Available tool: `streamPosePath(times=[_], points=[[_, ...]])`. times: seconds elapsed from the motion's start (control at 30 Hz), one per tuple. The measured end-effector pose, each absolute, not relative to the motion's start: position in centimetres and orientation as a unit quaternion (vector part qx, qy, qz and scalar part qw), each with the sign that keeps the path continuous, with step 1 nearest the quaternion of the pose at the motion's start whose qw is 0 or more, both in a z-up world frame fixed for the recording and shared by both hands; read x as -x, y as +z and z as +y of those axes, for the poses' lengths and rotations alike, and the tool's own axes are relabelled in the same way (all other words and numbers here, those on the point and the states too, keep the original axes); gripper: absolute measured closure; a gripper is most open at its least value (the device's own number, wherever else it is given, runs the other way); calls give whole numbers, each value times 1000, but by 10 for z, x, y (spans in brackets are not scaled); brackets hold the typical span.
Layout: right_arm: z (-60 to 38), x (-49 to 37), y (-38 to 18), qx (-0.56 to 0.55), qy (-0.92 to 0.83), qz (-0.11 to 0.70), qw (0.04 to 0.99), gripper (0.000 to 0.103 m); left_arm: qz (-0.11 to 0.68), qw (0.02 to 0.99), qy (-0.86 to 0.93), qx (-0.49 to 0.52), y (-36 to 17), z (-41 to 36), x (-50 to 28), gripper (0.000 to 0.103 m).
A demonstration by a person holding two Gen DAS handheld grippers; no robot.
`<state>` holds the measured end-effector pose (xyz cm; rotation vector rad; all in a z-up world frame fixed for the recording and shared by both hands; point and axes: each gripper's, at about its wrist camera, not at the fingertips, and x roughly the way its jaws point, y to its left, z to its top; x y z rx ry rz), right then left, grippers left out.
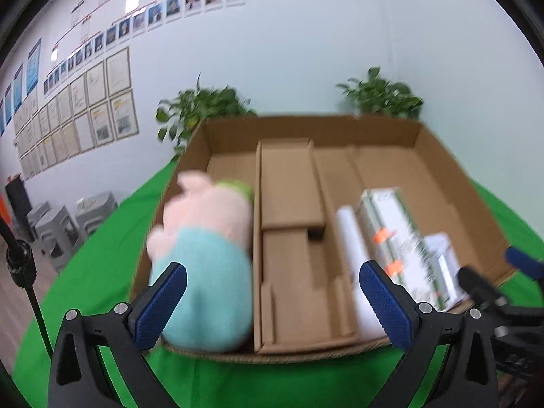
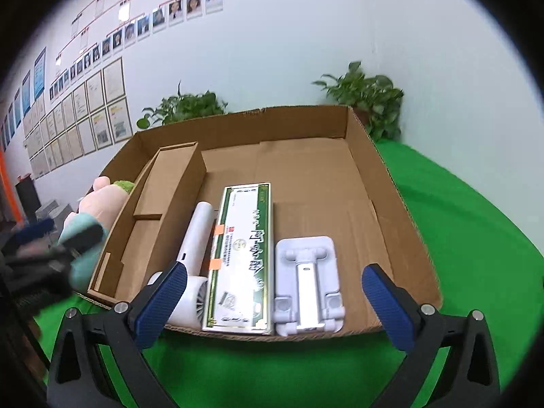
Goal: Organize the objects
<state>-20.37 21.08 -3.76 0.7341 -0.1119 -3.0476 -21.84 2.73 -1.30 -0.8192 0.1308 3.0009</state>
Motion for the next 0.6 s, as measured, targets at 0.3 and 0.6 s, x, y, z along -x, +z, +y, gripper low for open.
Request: streamPosePath(times=[0.3, 0.6], points=[[204, 214, -58, -272, -962, -18, -9, 0, 80, -39, 968, 236, -68, 43, 221, 0], [195, 220, -68, -290, -957, 14, -22, 0, 103, -59, 959, 258, -75, 53, 246, 0]])
